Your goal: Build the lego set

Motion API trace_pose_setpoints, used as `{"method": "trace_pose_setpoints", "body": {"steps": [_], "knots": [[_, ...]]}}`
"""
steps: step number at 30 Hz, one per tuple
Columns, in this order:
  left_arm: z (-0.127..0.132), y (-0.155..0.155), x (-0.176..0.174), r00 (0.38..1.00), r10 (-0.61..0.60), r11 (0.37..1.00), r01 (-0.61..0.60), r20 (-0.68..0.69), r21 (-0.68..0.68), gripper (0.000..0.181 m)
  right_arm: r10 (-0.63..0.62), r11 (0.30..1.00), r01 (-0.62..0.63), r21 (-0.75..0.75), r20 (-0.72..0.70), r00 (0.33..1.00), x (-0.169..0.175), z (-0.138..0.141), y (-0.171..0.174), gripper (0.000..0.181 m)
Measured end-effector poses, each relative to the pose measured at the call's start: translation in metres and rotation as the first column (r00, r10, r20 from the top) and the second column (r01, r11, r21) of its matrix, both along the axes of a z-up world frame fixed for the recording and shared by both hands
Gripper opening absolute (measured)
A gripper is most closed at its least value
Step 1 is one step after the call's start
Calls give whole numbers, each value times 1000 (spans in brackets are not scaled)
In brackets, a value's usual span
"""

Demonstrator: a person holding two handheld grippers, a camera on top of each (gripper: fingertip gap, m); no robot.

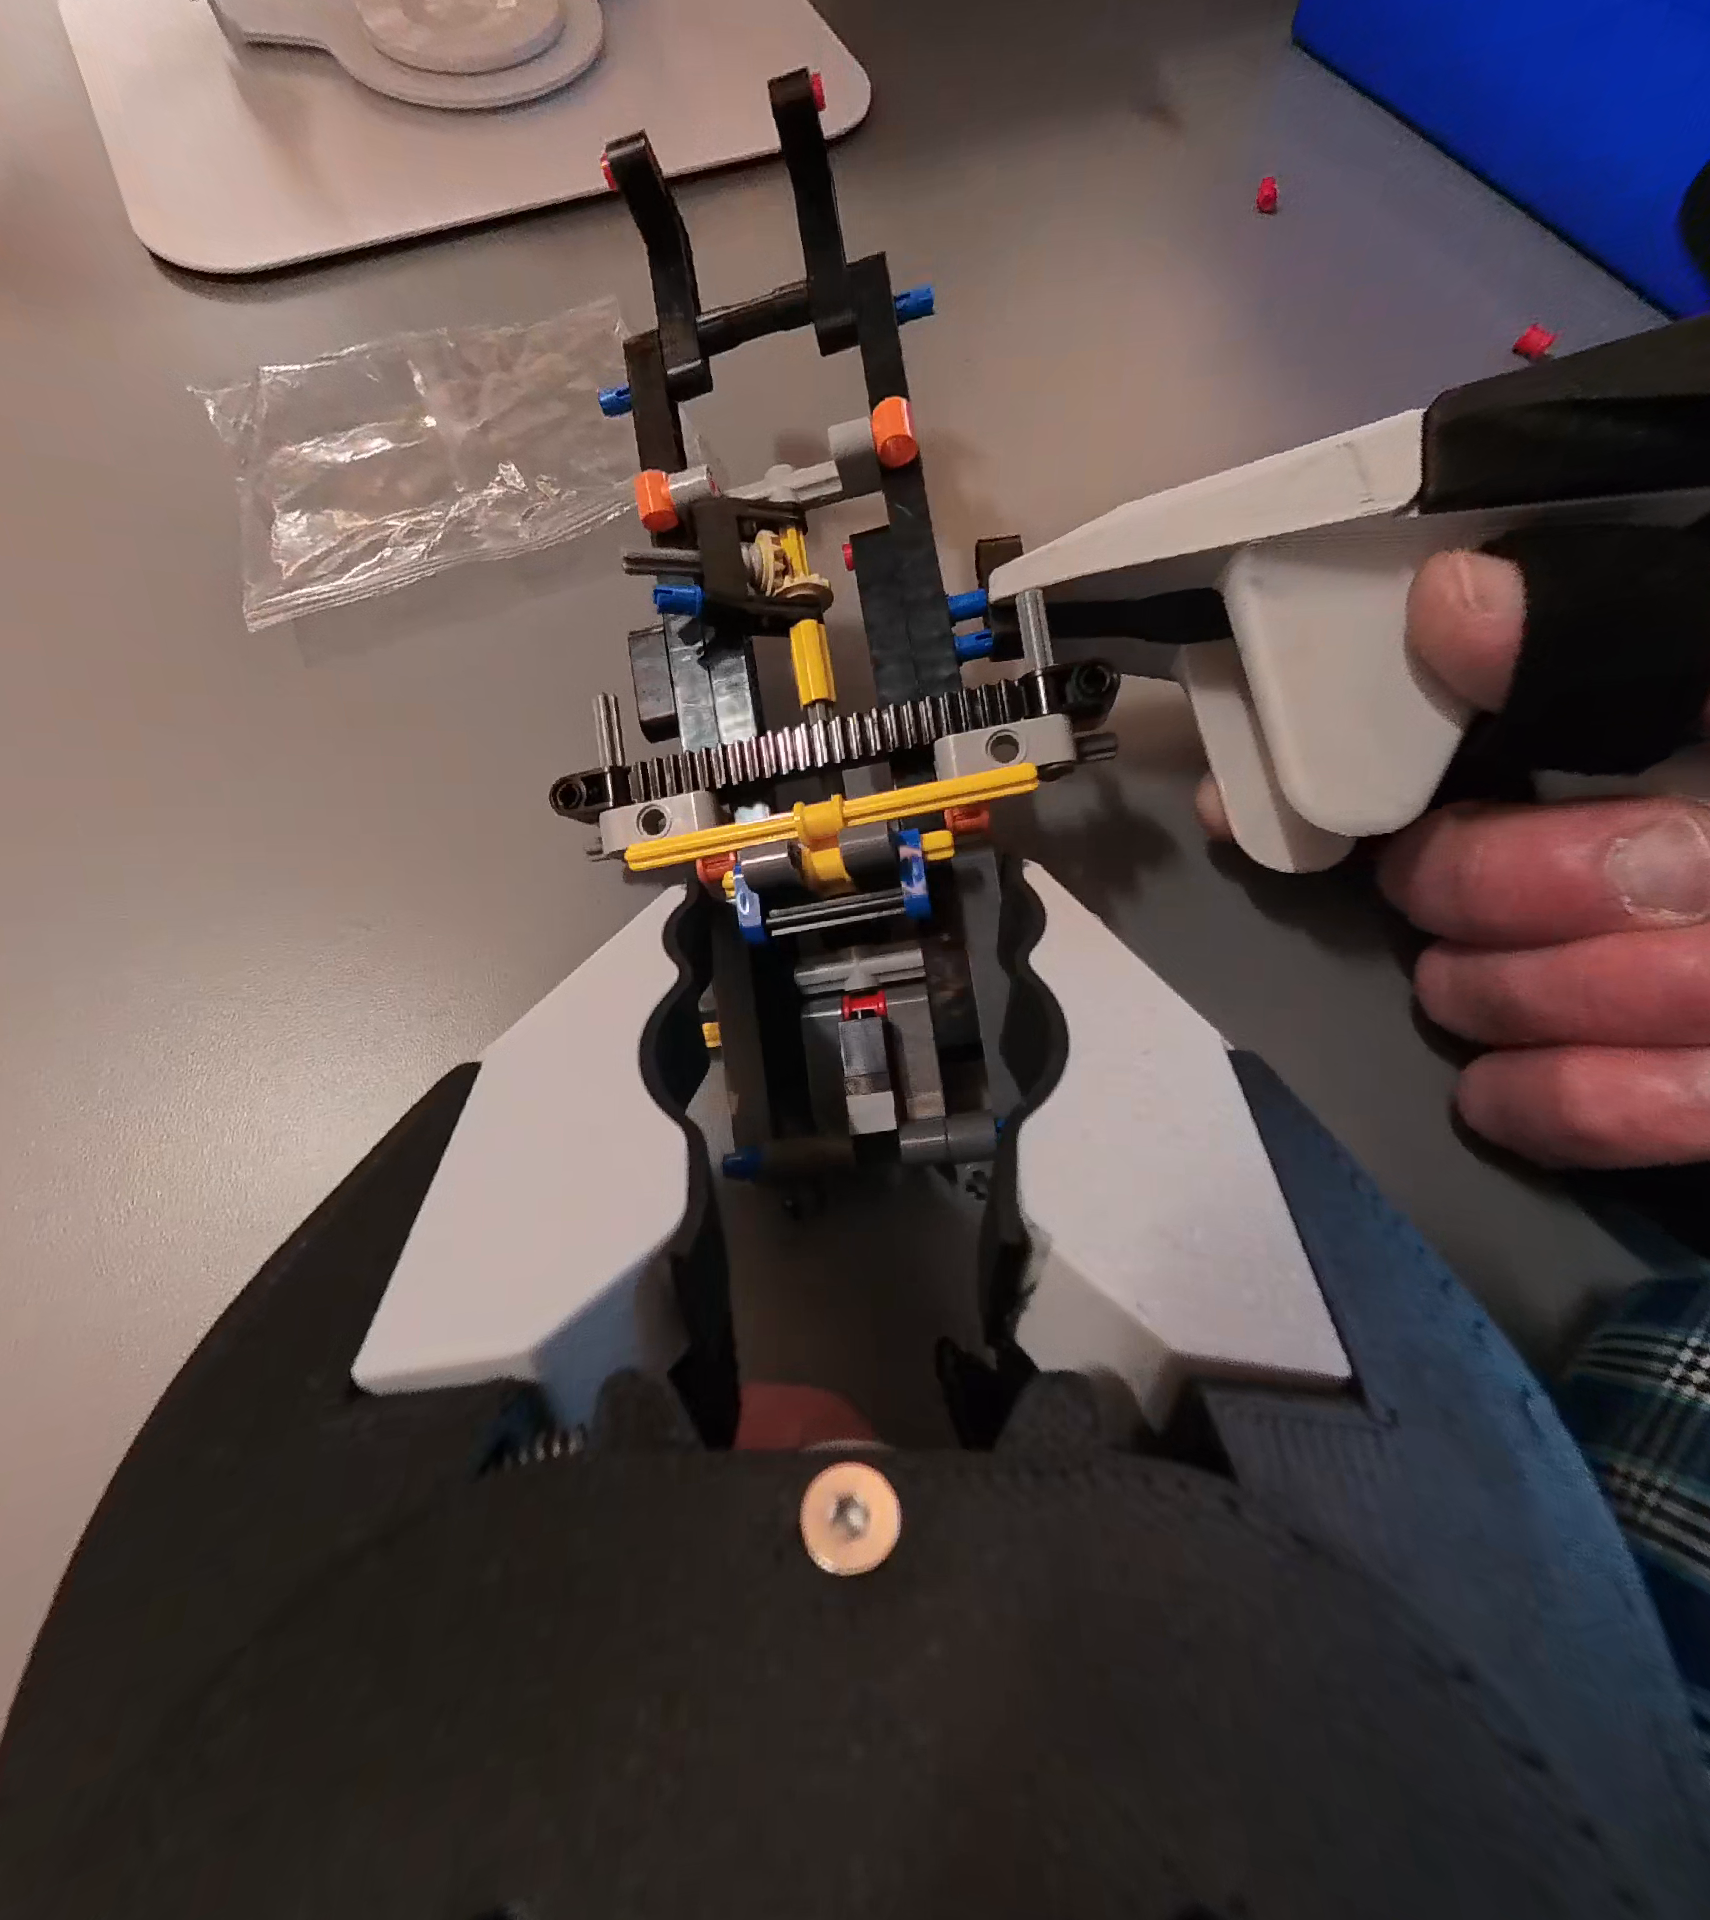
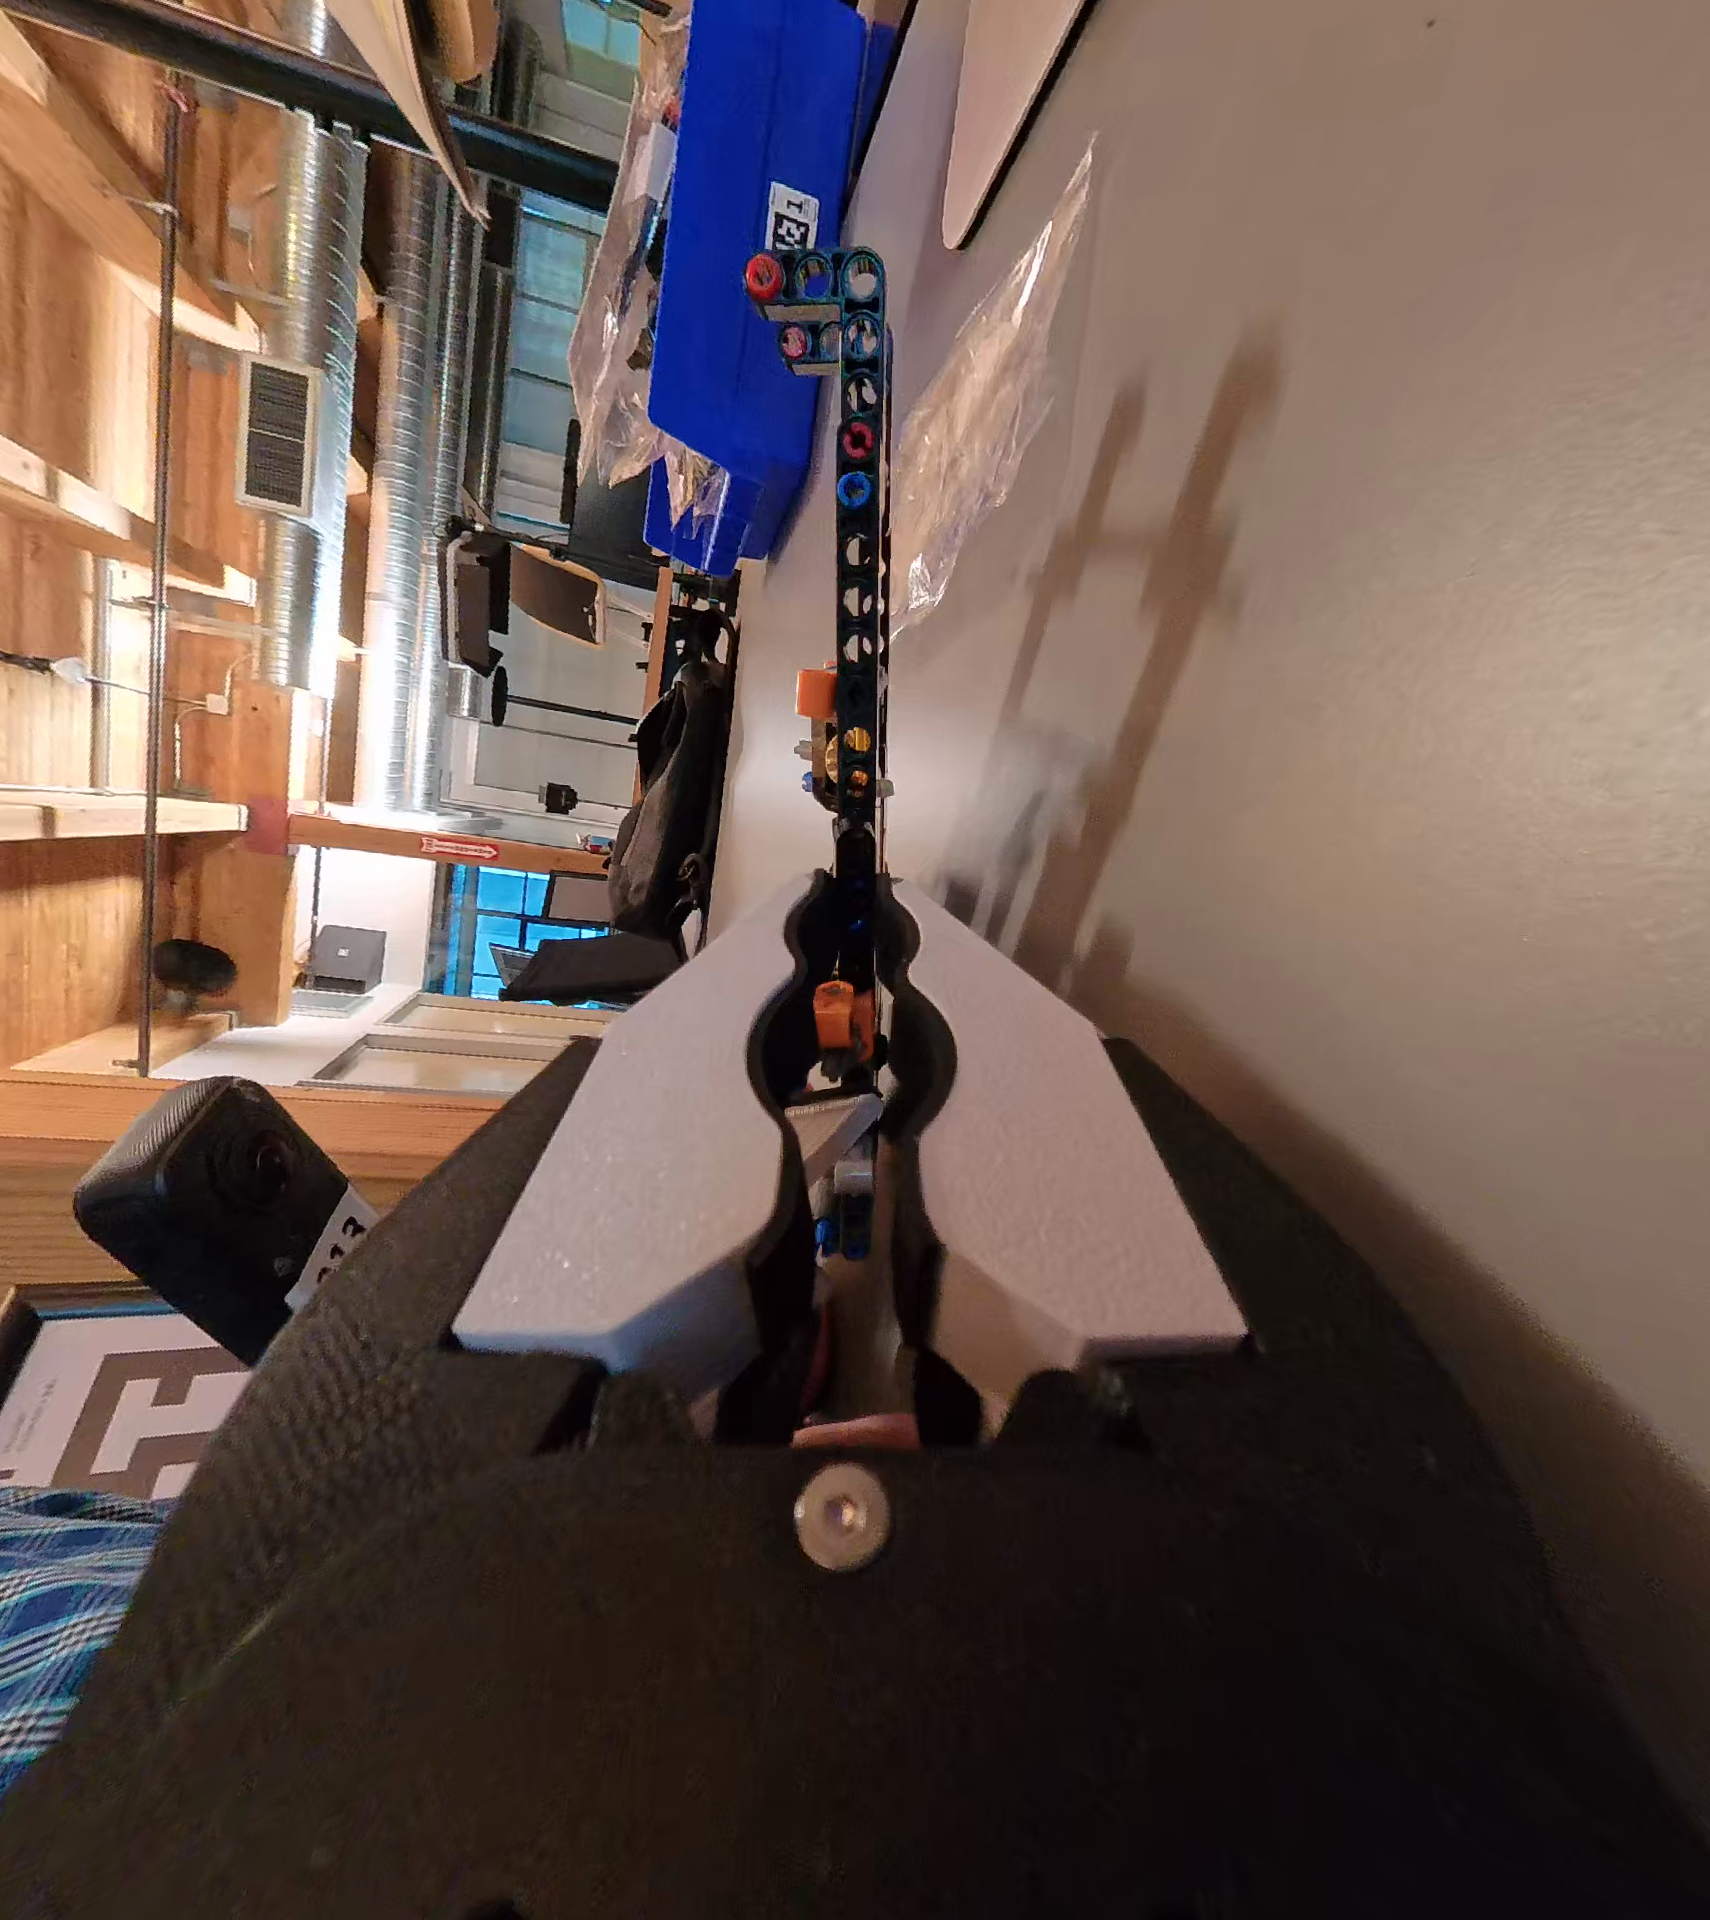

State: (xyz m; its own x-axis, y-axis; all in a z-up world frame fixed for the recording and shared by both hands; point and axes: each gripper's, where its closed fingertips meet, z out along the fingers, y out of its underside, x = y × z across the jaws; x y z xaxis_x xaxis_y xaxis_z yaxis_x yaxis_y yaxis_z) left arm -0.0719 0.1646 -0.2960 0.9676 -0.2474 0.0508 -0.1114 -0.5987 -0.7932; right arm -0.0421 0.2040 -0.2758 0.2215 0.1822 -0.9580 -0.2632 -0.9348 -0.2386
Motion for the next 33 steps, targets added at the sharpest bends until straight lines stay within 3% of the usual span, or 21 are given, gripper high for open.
{"method": "trace_pose_setpoints", "body": {"steps": [23,30,33], "knots": [[-2,-2,-10,1000,-18,1000,18,-16,-4,50,122,992,-124,8,84,989,-12,-8,-2,3],[2,-10,-20,998,-42,999,42,-39,-6,68,154,988,-156,16,102,983,-17,-9,-4,4],[12,-9,-26,993,-104,994,105,-61,7,85,162,986,-164,11,100,982,-19,-10,-4,3]]}}
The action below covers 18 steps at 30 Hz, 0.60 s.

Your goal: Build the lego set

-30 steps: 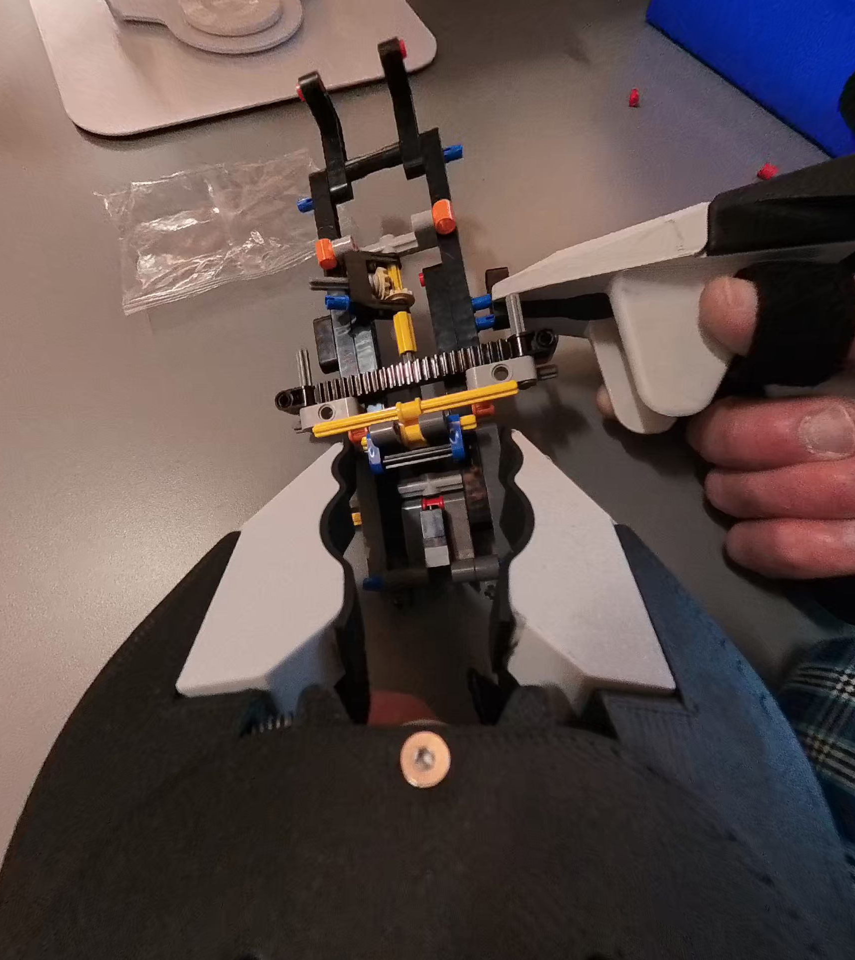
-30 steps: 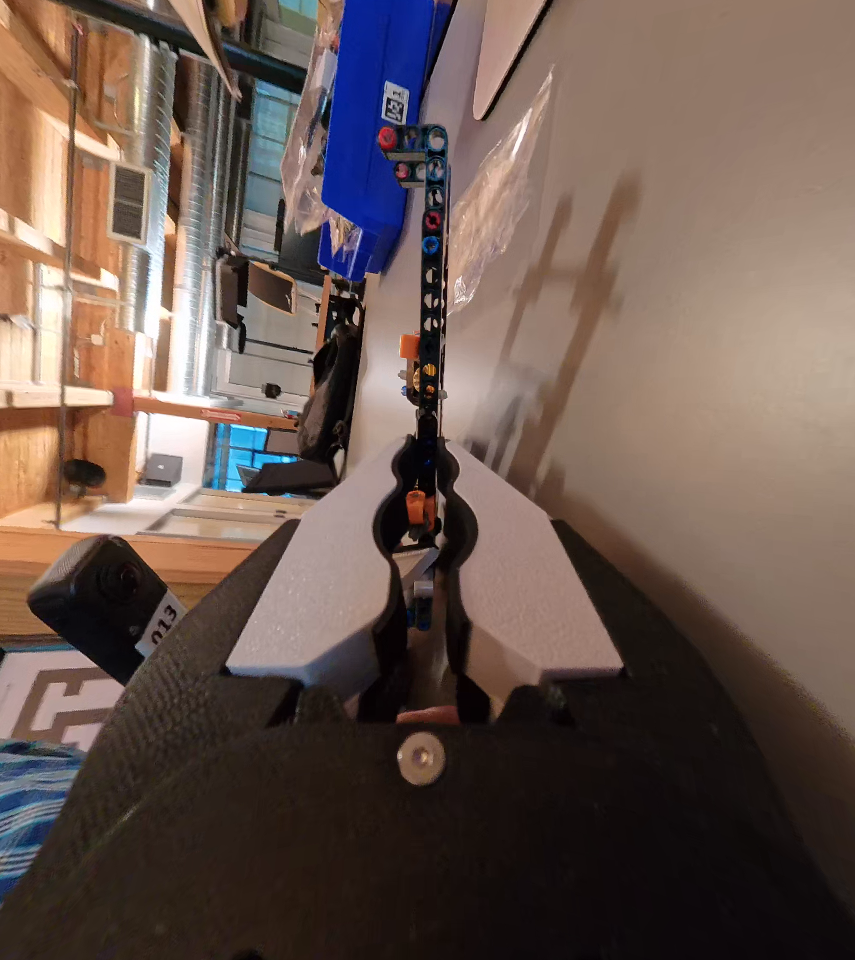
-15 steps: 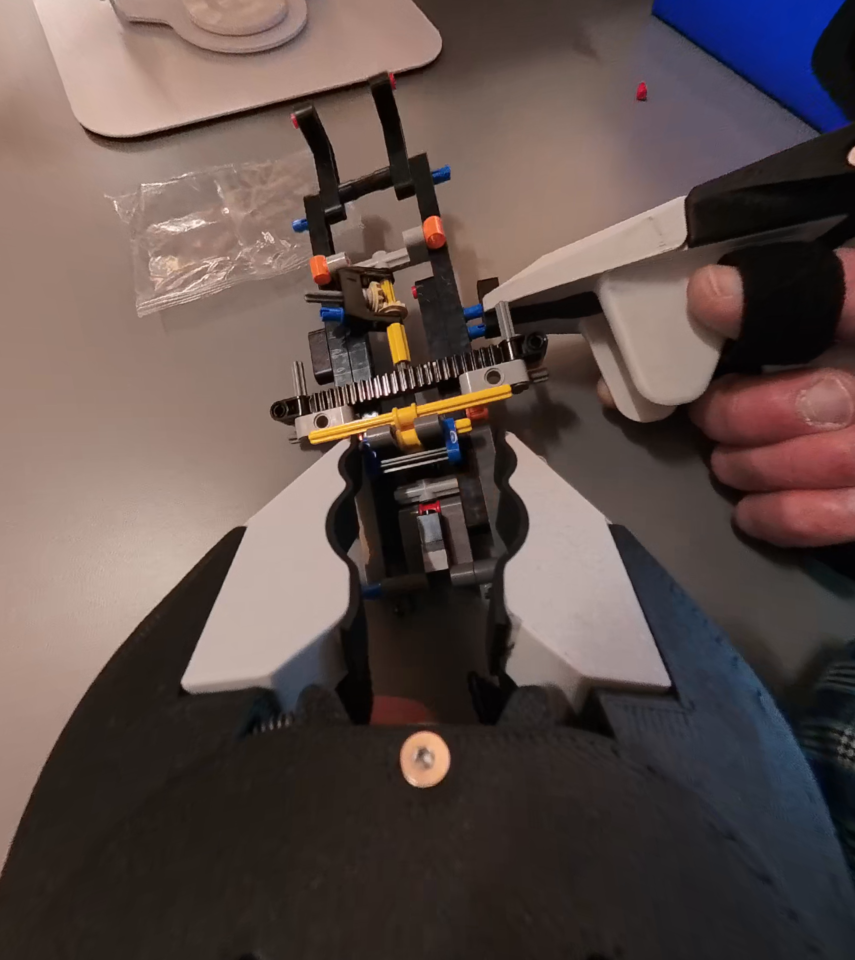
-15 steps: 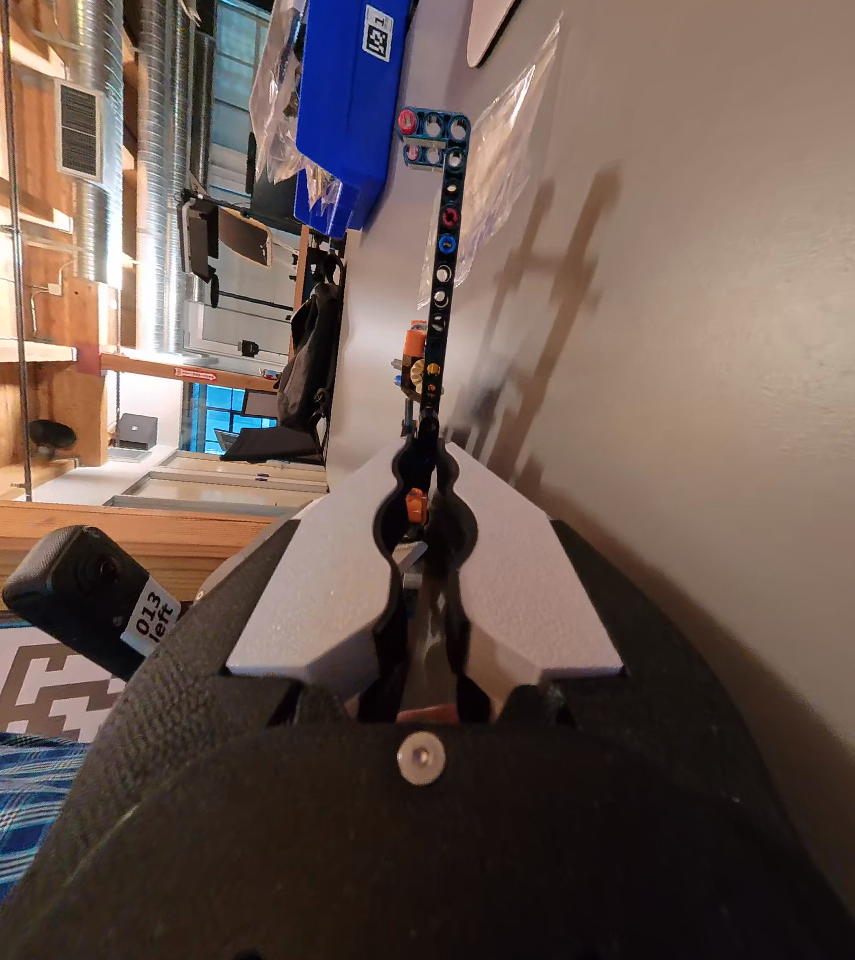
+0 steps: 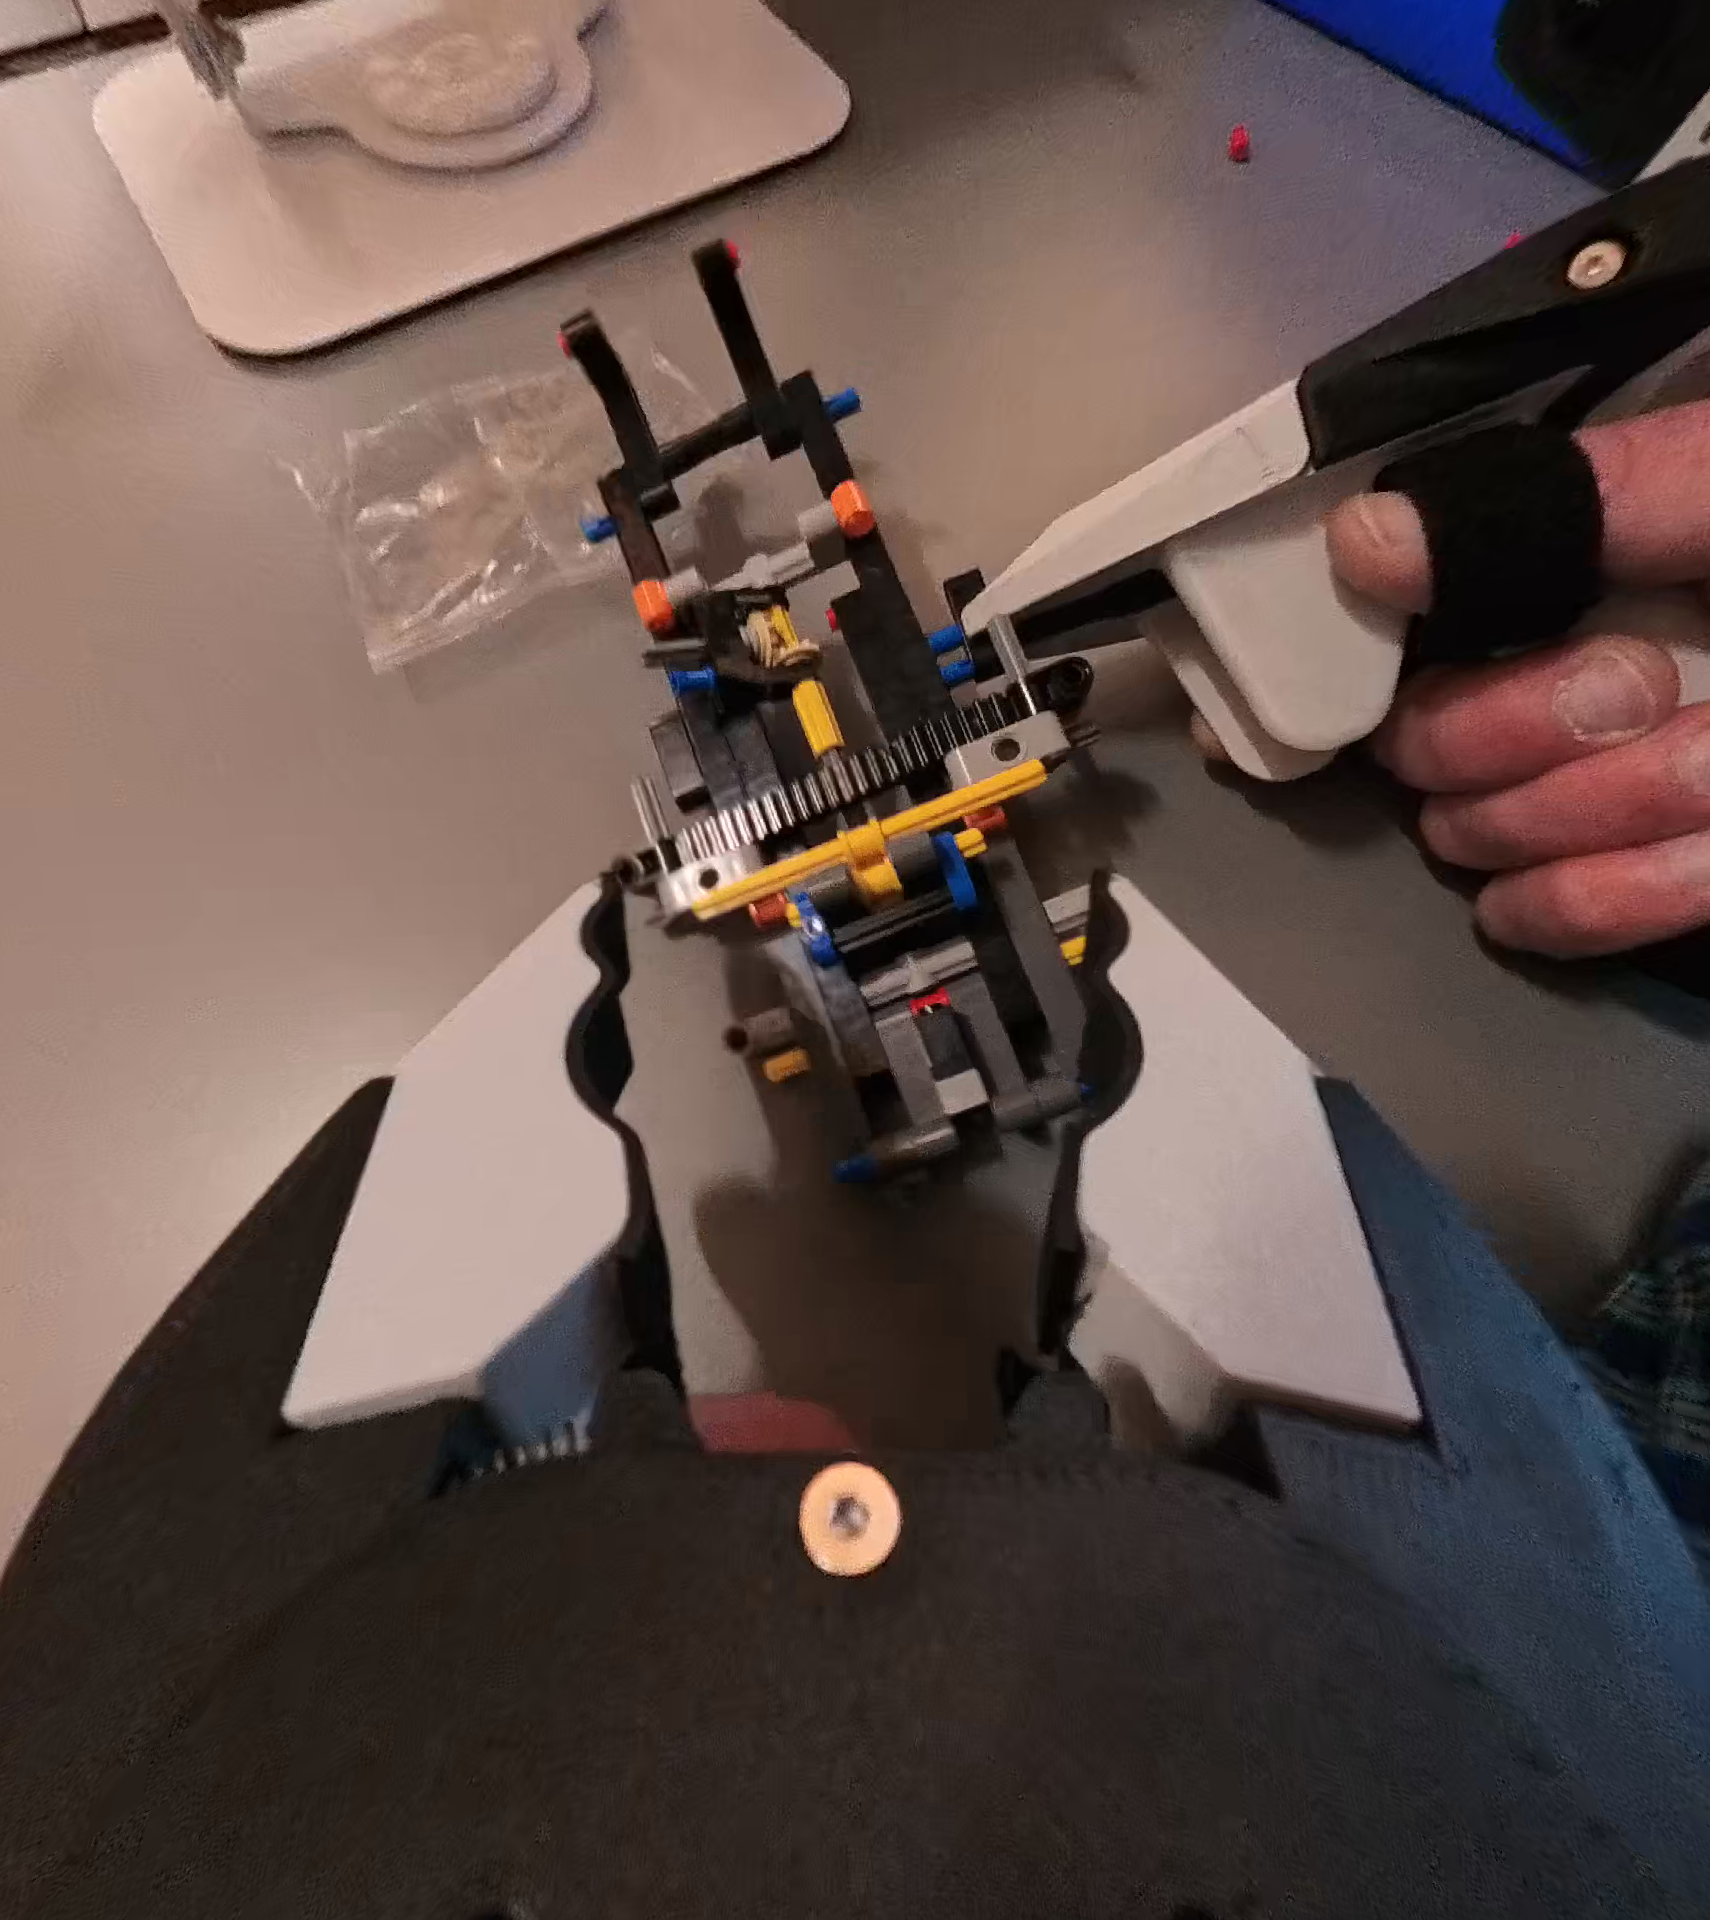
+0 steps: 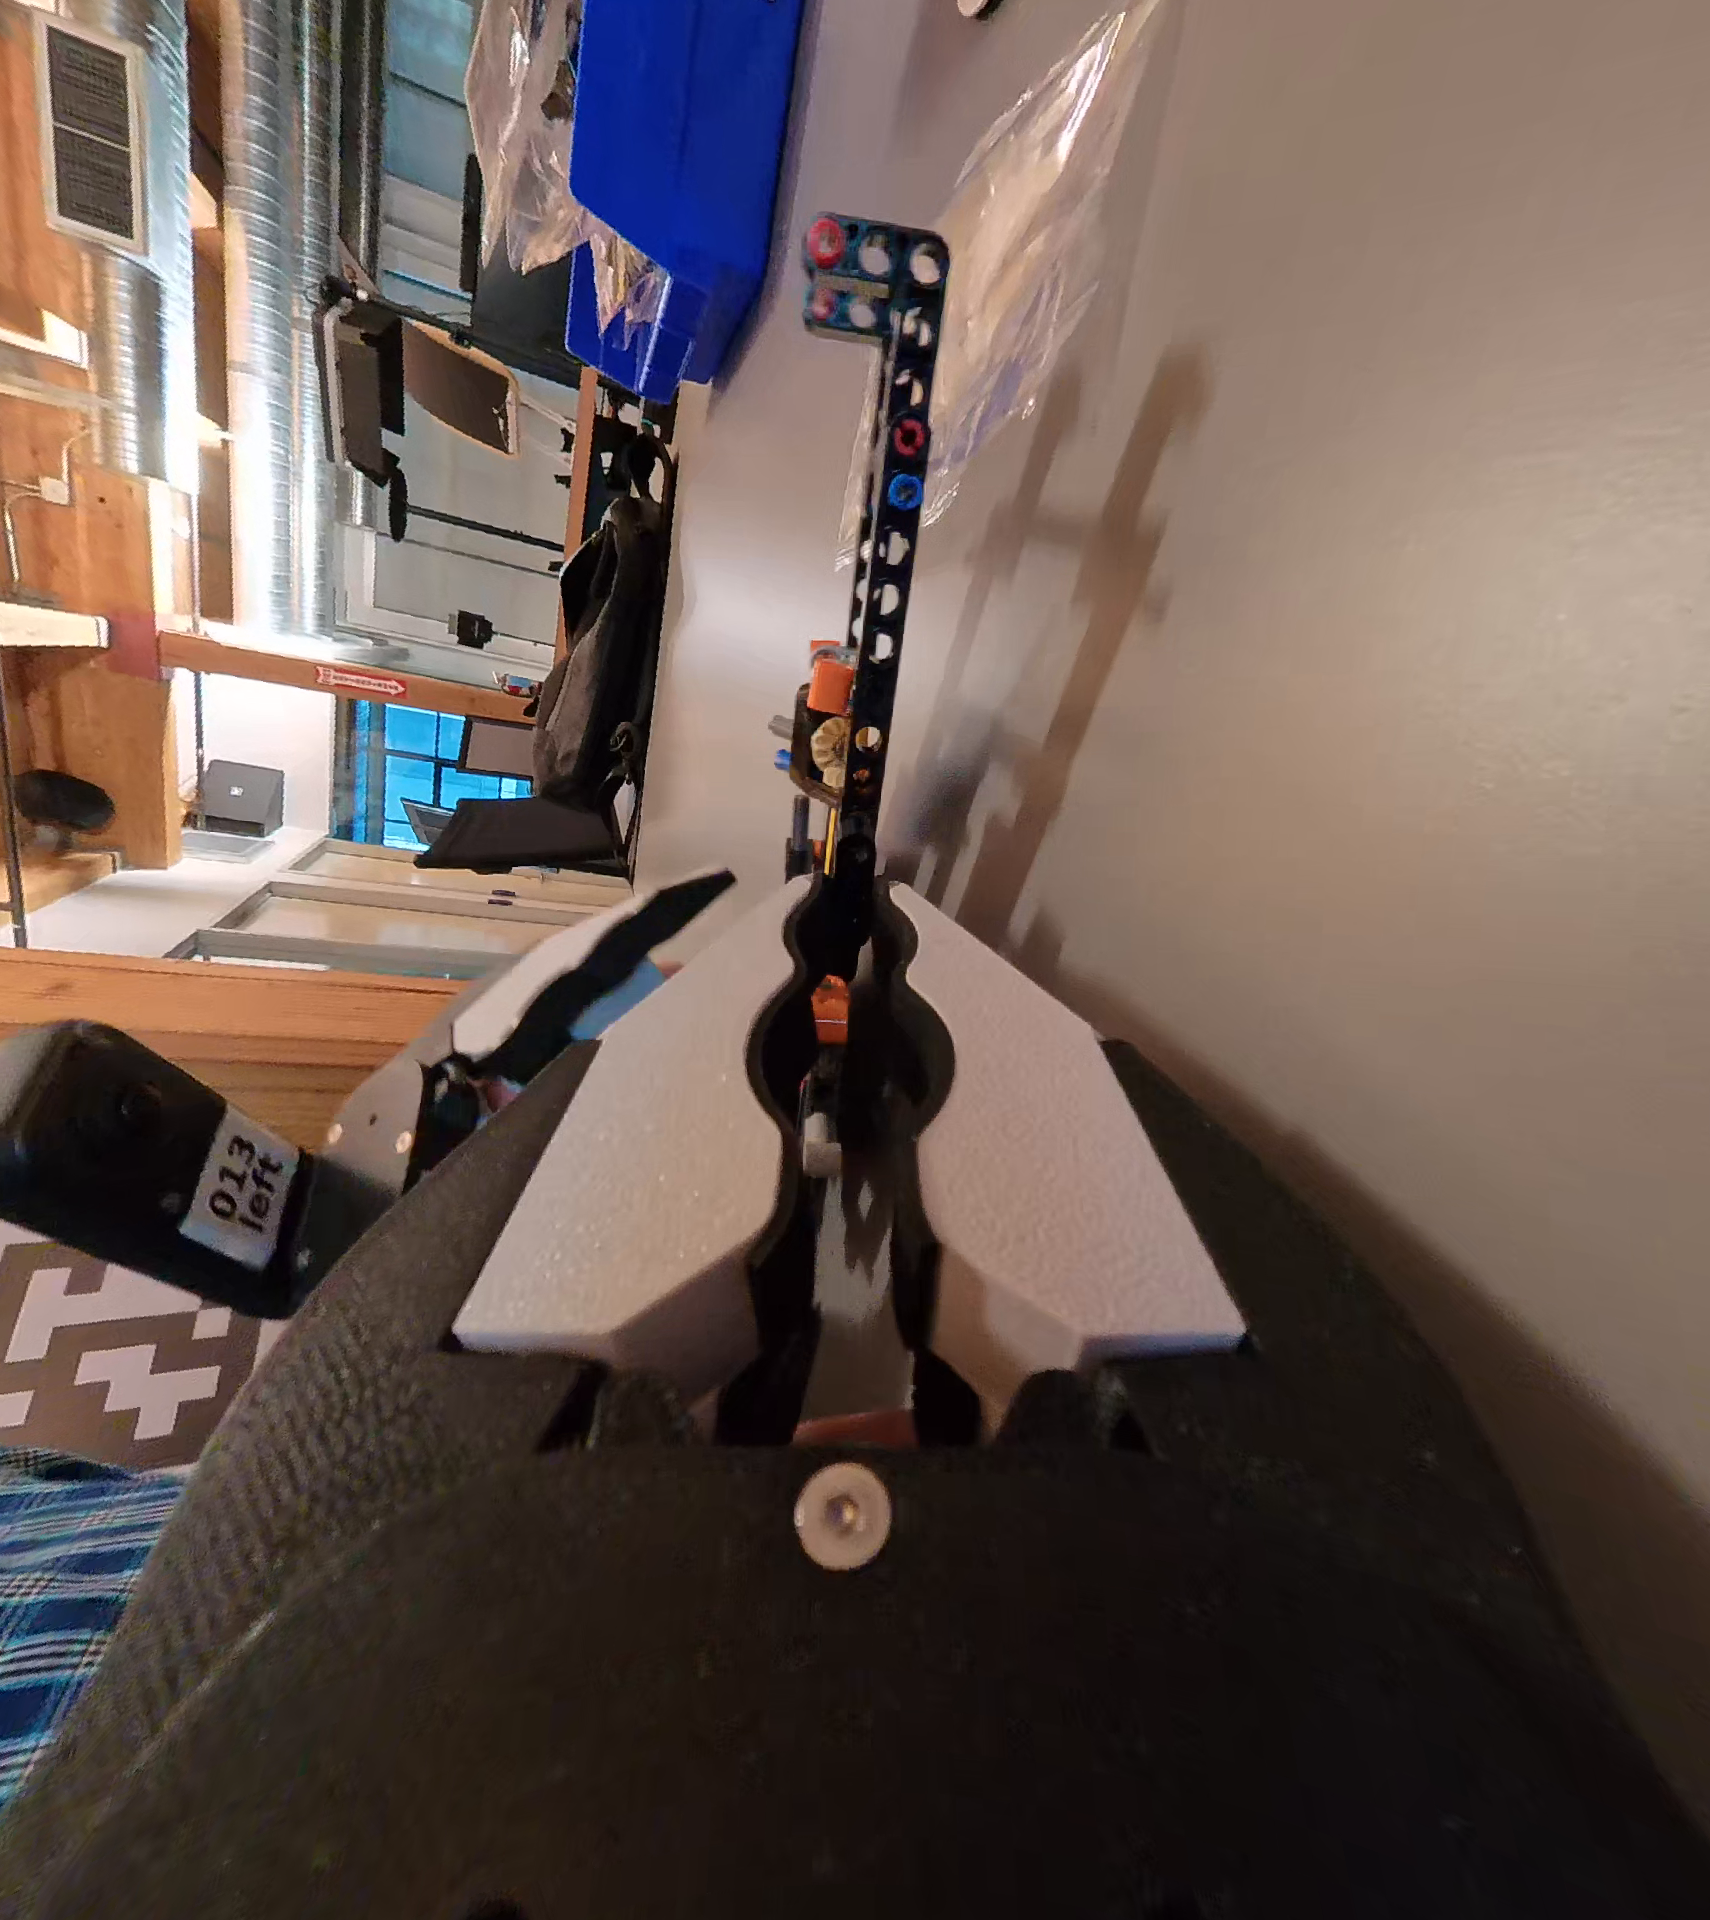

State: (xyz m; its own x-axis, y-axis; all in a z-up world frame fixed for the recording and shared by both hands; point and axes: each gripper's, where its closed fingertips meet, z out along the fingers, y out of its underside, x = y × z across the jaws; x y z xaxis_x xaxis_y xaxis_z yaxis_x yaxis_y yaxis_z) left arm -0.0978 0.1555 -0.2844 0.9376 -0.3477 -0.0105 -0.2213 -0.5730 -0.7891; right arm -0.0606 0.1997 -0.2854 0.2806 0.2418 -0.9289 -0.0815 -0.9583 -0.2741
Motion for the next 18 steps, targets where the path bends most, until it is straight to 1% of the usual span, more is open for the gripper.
{"method": "trace_pose_setpoints", "body": {"steps": [2,4,5,7,8,9,10,11,13,17,18], "knots": [[3,4,-3,997,-71,997,71,0,-31,99,13,1000,-13,8,2,1000,-2,0,-1,3],[2,7,0,988,-144,986,148,59,-80,103,11,1000,-11,12,8,1000,-3,0,-1,3],[-1,8,2,981,-179,975,187,80,-119,110,16,1000,-16,12,7,1000,-4,0,-1,3],[-3,15,2,972,-221,964,229,76,-131,110,19,1000,-19,13,9,1000,-5,0,-2,3],[-10,15,1,970,-228,954,240,84,-181,113,23,1000,-23,12,14,1000,-5,-1,-2,3],[-14,17,0,970,-228,951,241,88,-196,114,30,999,-30,12,19,999,-6,-2,-3,3],[-16,16,1,967,-238,946,253,94,-204,111,28,1000,-28,13,25,999,-6,-2,-3,3],[-21,13,2,964,-249,935,265,96,-236,112,29,1000,-29,9,28,999,-6,-3,-3,3],[-25,11,2,962,-256,930,271,92,-247,111,30,1000,-30,0,37,999,-5,-5,-3,4],[-30,10,0,965,-261,934,261,32,-244,105,57,998,-59,20,94,994,-4,-11,-6,3],[-31,11,-2,966,-259,938,251,-1,-238,101,62,997,-66,28,110,992,-3,-12,-7,3]]}}
